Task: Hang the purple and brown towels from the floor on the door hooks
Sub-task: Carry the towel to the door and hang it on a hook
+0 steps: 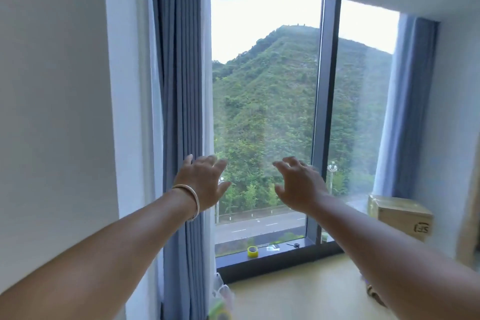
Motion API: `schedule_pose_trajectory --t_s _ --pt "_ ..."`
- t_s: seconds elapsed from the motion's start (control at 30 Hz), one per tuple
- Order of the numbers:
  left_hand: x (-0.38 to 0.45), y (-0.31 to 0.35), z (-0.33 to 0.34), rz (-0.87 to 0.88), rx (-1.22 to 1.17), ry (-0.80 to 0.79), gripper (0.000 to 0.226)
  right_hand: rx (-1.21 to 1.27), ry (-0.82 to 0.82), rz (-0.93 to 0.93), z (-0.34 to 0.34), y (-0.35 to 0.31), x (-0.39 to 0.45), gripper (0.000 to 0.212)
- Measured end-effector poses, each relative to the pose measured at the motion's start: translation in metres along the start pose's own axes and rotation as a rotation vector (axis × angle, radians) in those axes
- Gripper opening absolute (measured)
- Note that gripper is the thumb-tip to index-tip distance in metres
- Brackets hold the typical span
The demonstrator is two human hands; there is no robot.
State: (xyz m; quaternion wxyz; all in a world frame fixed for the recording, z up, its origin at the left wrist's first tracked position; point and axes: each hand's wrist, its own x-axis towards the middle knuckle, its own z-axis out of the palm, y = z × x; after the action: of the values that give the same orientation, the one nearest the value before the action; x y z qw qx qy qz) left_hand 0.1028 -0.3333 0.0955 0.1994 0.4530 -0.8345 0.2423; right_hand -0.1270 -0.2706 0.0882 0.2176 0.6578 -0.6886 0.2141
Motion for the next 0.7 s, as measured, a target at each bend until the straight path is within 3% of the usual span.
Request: schedule_pose_trajectory --t_s 0.43,0.7 --pt "0.112 0.266 0.027 0.312 -0.180 0.055 0.062 -0.214 -0.052 0.453 -0.051 0.260 -0.102 0.061" --pt "0.144 0.447 0.024 0.552 -0.294 0.069 0.061 -0.386 -0.082 0.722 -0.093 0.387 -0.213 0.056"
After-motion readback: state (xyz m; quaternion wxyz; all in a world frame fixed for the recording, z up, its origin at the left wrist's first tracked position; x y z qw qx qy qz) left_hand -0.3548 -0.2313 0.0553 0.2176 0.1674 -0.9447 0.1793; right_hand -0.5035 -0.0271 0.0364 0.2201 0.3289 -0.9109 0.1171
